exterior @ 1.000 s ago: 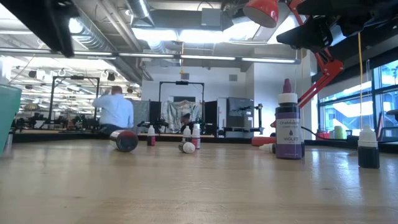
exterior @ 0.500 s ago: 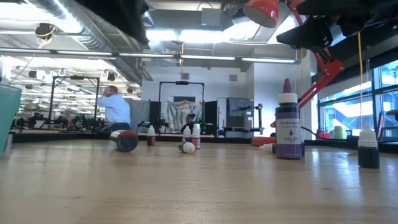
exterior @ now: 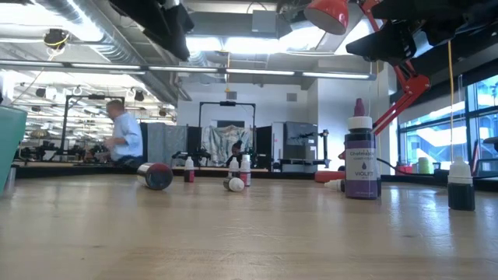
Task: Pick & Place food coloring
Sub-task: Put the red food coloring into the blue bin
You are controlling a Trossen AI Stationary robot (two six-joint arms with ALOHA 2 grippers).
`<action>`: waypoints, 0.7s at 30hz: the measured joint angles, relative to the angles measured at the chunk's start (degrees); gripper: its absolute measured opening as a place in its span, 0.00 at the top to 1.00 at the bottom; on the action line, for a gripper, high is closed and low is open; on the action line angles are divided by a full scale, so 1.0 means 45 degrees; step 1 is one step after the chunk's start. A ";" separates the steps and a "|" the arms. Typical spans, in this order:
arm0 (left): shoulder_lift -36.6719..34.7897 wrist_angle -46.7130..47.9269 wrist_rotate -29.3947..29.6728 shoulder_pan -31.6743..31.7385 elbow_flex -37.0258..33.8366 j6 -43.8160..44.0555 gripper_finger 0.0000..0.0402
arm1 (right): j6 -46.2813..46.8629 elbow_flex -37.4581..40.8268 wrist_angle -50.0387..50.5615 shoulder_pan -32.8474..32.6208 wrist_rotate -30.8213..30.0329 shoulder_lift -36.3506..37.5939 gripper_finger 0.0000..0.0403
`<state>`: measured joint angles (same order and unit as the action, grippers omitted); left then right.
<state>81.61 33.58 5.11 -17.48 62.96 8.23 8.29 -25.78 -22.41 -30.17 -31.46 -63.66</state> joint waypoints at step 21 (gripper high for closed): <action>0.2058 0.1932 0.2396 0.0291 0.0000 -0.1782 0.30 | 0.0015 0.0000 0.0224 0.0013 -0.0083 -0.0005 0.03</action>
<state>90.87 42.28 15.90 -16.16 62.96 0.21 8.36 -25.78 -21.41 -30.11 -31.84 -63.68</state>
